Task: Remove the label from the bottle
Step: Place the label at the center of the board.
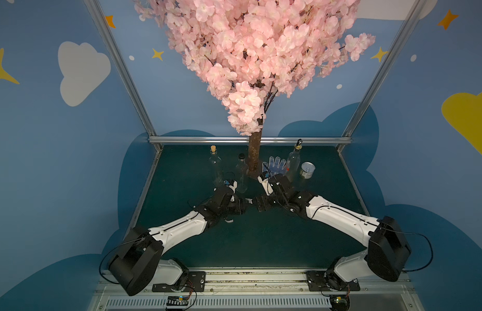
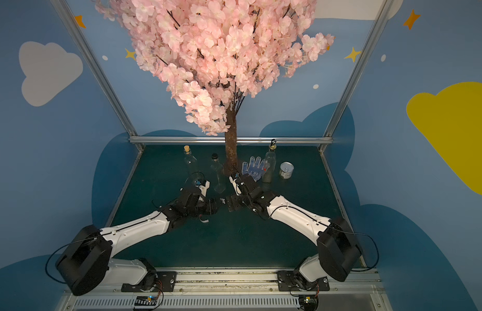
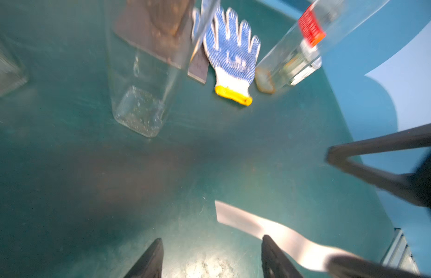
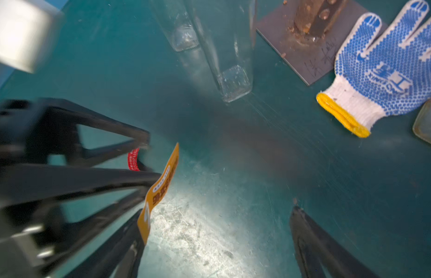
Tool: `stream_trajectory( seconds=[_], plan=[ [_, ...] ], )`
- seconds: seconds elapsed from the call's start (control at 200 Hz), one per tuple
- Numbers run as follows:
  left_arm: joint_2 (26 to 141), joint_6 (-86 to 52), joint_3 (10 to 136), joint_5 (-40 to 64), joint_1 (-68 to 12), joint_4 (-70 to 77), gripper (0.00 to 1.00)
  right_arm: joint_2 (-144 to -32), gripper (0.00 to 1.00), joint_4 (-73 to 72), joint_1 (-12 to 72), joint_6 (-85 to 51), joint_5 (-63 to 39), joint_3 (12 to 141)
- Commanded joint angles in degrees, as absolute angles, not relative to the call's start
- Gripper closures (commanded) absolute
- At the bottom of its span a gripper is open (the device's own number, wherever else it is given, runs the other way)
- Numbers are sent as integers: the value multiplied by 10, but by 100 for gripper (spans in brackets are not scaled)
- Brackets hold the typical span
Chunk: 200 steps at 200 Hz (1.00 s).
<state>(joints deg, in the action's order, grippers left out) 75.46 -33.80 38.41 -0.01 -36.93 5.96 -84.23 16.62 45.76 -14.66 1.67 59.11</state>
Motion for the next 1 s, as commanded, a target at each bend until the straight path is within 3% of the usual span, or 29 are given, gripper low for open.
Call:
stream_trajectory(
  seconds=[0.0,0.135,0.35,0.586,0.786,0.996],
  plan=[
    [708,-314,369,-16,-371,58,36,-838,9,164,447,-159,17,588],
    [665,-288,357,-9,-371,53,36,-837,10,179,431,-161,-24,601],
    [624,-199,328,46,-372,79,36,-835,22,228,393,-145,-156,626],
    [616,-87,311,73,-374,82,37,-821,22,240,372,-165,-265,632],
    [583,16,264,124,-381,172,40,-829,23,261,362,-113,-379,643],
    [549,-25,248,178,-371,194,36,-796,23,248,333,-85,-456,616]
  ],
)
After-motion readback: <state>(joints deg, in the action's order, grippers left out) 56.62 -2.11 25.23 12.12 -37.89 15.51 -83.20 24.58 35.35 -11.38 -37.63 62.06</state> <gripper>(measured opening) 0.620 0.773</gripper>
